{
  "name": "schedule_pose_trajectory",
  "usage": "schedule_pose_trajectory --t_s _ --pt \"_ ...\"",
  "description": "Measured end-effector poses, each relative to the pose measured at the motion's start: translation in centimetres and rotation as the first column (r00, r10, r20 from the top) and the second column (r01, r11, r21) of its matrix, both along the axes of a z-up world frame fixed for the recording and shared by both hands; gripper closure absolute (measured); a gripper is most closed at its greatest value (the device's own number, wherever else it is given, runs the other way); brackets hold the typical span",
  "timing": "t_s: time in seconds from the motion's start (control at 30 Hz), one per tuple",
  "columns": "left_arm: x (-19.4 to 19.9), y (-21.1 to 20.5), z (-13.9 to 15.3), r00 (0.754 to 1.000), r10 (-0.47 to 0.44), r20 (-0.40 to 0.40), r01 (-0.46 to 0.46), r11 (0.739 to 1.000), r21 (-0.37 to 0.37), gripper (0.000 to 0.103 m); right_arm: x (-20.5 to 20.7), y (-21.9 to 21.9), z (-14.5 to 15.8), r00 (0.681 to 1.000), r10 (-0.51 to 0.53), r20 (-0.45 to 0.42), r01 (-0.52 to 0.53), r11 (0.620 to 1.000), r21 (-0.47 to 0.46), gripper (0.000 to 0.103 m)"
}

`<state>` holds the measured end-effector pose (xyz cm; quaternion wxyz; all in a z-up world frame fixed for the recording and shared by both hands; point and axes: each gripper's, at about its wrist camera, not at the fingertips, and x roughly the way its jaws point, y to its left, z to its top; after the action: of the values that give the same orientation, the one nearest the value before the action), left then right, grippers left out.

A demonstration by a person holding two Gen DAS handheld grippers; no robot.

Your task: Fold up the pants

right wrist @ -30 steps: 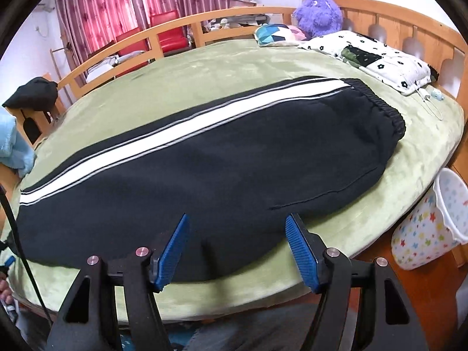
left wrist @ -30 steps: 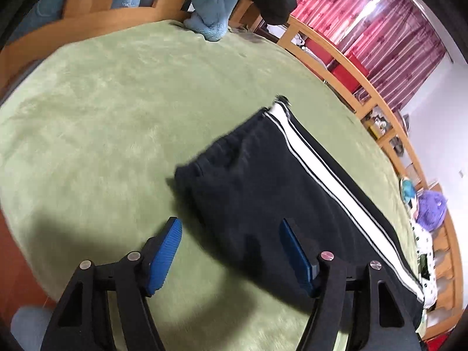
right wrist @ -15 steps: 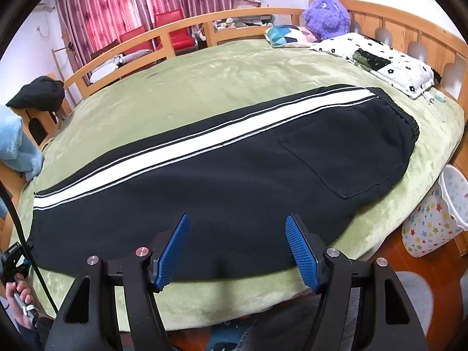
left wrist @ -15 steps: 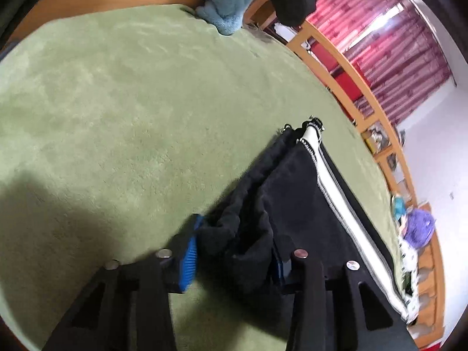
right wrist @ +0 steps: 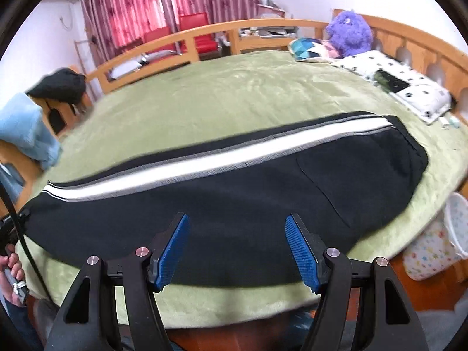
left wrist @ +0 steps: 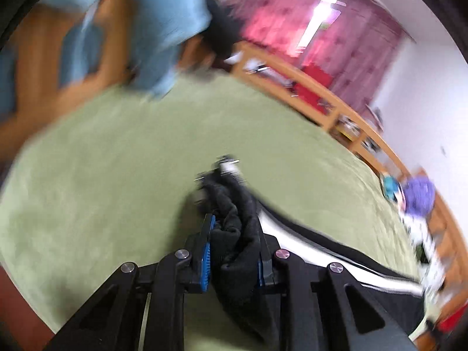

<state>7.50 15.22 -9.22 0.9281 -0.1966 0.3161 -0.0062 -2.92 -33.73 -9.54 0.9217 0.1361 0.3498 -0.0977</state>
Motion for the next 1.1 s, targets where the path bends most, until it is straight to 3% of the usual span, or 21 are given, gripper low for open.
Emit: schedule_pose_trajectory --t_s 0.07,0.17,0.3,0.43,0.53,0.6,0.63,0.7,0.77,0.87,1.0,1.1 --pt "-0.3 -4.3 3.4 0.993 -0.098 0.065 0.093 0.993 0.071 0.082 0.7 -1.4 0.9 1.0 -0.001 0.02 0.002 0.999 -0.042 0.035" --pt "-0.9 -12.9 7.8 0.959 -0.249 0.139 0.222 0.958 0.182 0.082 0.9 -3.8 2.0 0.999 -0.011 0.051 0.016 0.994 -0.104 0.035" --pt "-0.4 -24.8 9.3 0.911 -0.391 0.128 0.352 0.903 0.248 0.083 -0.8 -7.9 2.2 0.994 -0.047 0.099 0.058 0.991 -0.117 0.035" --pt "-0.3 -35.2 6.2 0.86 -0.509 0.05 0.482 0.84 0.249 0.083 -4.0 -12.8 0.8 0.986 -0.149 0.081 0.153 0.987 -0.051 0.035" --pt "-0.7 -41.3 1.4 0.802 -0.596 -0.045 0.59 0.776 0.222 0.083 -5.6 -16.3 -0.3 0.975 -0.213 0.058 0.21 0.976 0.058 0.035" --pt "-1.0 -43.0 -1.4 0.766 -0.629 -0.134 0.643 0.742 0.192 0.075 -6.4 -18.1 -1.2 0.972 -0.23 0.047 0.221 0.964 0.147 0.035" --pt "-1.0 -43.2 -2.7 0.746 -0.644 -0.172 0.665 0.734 0.135 0.073 -6.6 -18.6 -1.6 0.972 -0.23 0.041 0.22 0.96 0.176 0.035" --pt "-1.5 -42.3 -3.3 0.732 -0.656 -0.185 0.673 0.738 0.048 0.067 -7.0 -18.9 -2.0 0.972 -0.233 0.039 0.222 0.957 0.189 0.035" --pt "-1.5 -40.3 -2.8 0.751 -0.635 -0.18 0.649 0.76 0.03 0.045 -6.9 -18.5 -2.2 0.973 -0.23 0.03 0.223 0.962 0.16 0.035" --pt "-1.7 -35.7 -1.2 0.811 -0.573 -0.122 0.581 0.813 0.044 0.037 -5.7 -17.2 -2.2 0.98 -0.198 0.016 0.194 0.969 0.157 0.035" --pt "0.1 -30.2 0.7 0.897 -0.41 -0.165 0.431 0.894 0.125 0.035 -3.3 -13.4 -1.9 0.996 -0.081 0.028 0.076 0.985 0.156 0.035" --pt "1.0 -26.1 1.3 0.928 -0.342 -0.145 0.36 0.924 0.125 0.034 -1.0 -9.6 -2.0 1.0 0.01 0.028 -0.013 0.993 0.113 0.037"
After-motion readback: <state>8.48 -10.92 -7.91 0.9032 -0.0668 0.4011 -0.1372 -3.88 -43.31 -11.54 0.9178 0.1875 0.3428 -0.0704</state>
